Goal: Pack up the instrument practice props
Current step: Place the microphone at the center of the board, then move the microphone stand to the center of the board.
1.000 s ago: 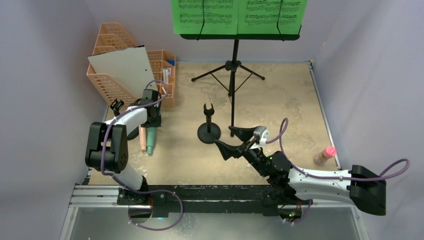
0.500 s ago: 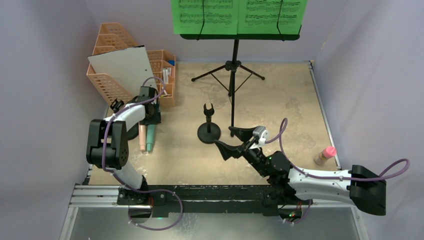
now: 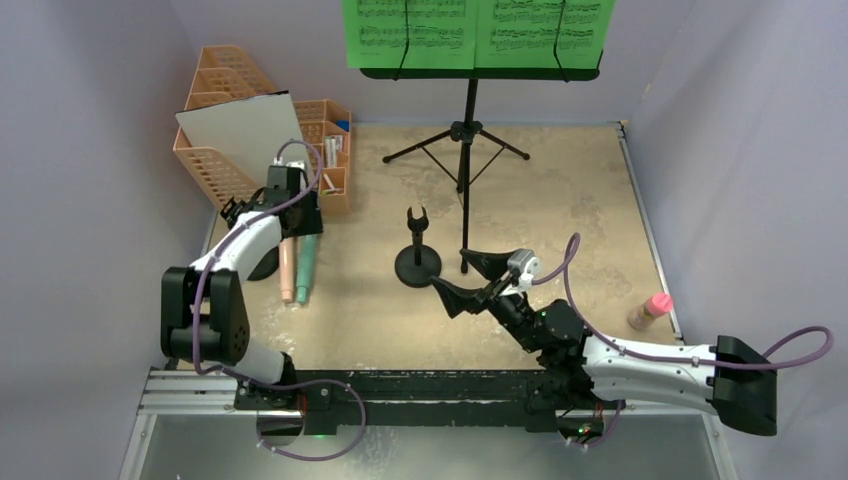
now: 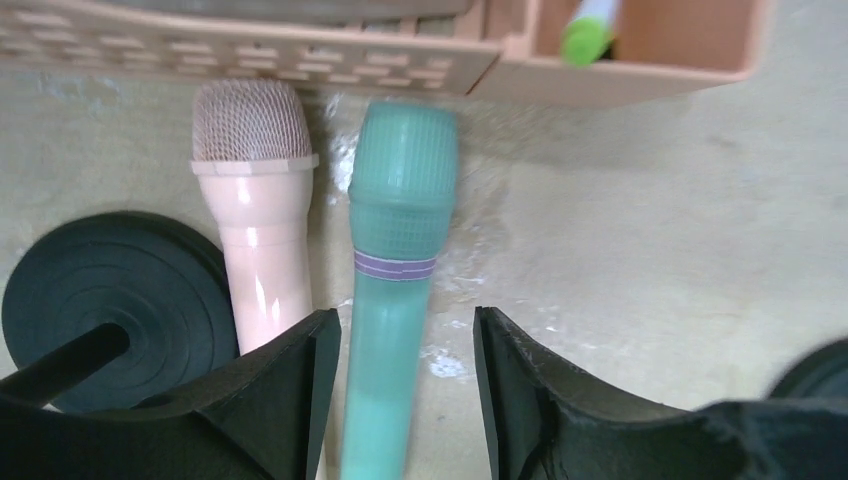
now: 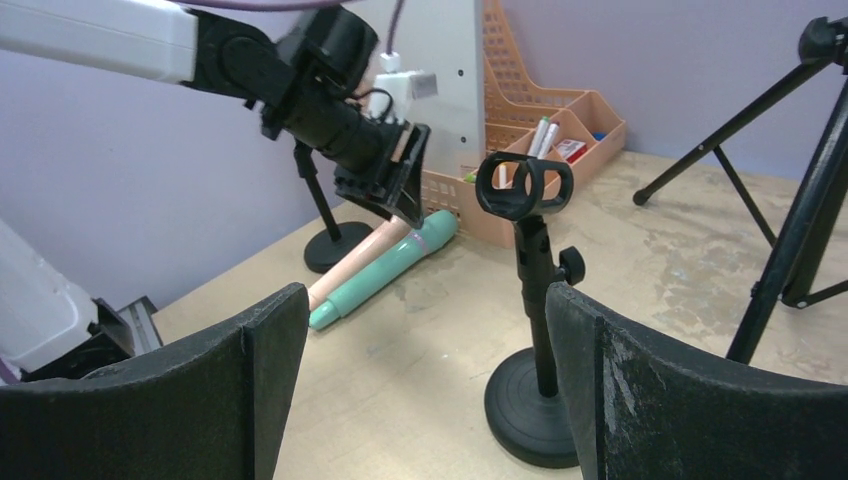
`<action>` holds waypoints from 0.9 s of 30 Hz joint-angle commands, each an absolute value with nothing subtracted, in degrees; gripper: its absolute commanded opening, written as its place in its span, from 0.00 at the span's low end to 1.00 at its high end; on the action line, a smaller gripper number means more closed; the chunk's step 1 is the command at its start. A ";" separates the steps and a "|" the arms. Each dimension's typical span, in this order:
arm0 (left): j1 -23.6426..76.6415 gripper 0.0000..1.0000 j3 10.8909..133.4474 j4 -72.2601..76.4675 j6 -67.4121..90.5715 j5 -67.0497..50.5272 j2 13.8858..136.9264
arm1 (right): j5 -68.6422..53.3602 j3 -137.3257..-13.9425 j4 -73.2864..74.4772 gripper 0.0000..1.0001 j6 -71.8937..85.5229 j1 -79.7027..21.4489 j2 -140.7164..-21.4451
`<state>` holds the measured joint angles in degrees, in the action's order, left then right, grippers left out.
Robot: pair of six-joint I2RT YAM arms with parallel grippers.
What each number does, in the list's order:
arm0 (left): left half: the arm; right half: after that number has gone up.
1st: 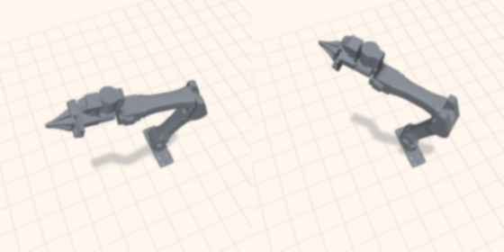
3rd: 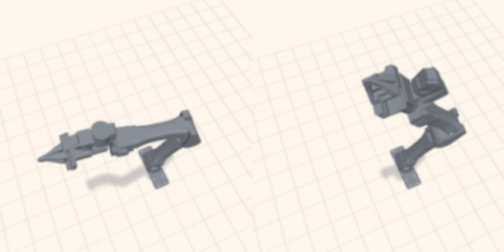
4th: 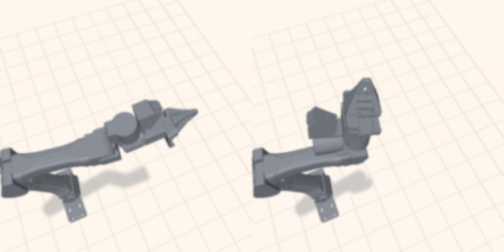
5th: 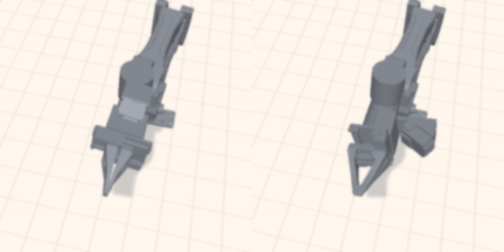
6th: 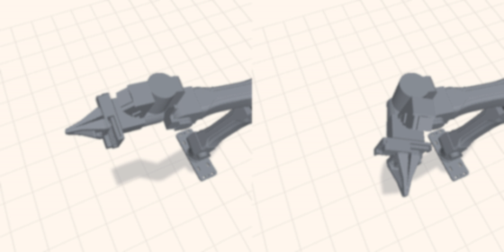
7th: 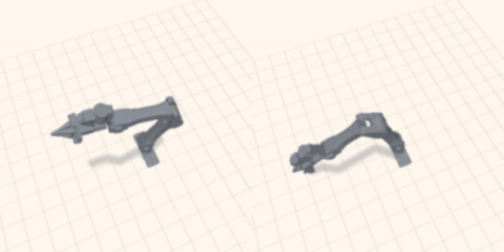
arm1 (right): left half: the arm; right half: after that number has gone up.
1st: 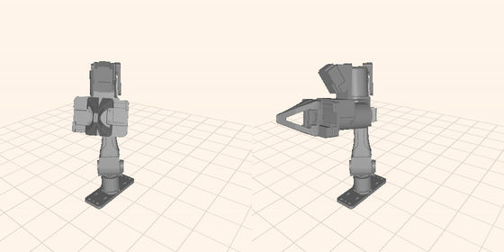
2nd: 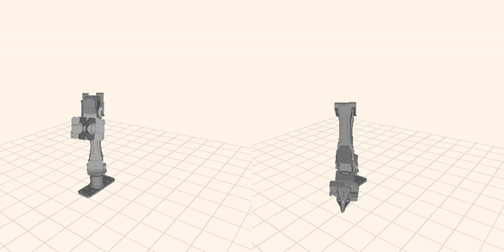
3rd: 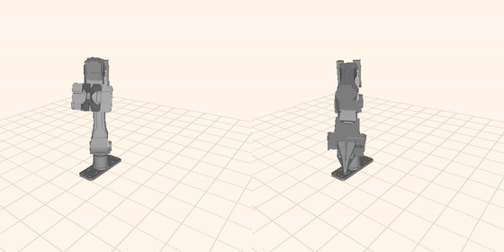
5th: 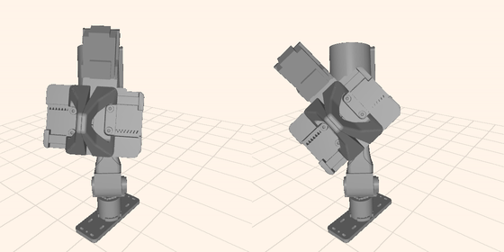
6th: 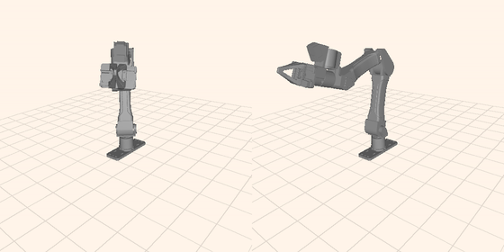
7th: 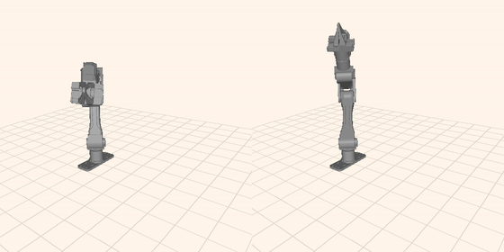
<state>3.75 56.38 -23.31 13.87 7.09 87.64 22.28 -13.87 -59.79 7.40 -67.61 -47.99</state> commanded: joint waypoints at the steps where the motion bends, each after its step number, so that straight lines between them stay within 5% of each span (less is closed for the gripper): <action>1: 3.30 0.54 55.03 -18.40 12.74 0.58 81.17 | 25.14 -16.91 -57.01 0.90 5.26 -67.94 -45.95; 10: 4.52 0.57 48.90 -11.03 15.11 -16.97 71.81 | 28.78 -17.17 -50.21 0.90 2.94 -67.88 -40.63; 27: 22.49 0.63 31.58 15.73 26.56 -21.15 57.68 | 34.32 -12.35 -53.98 0.90 0.32 -67.93 -38.40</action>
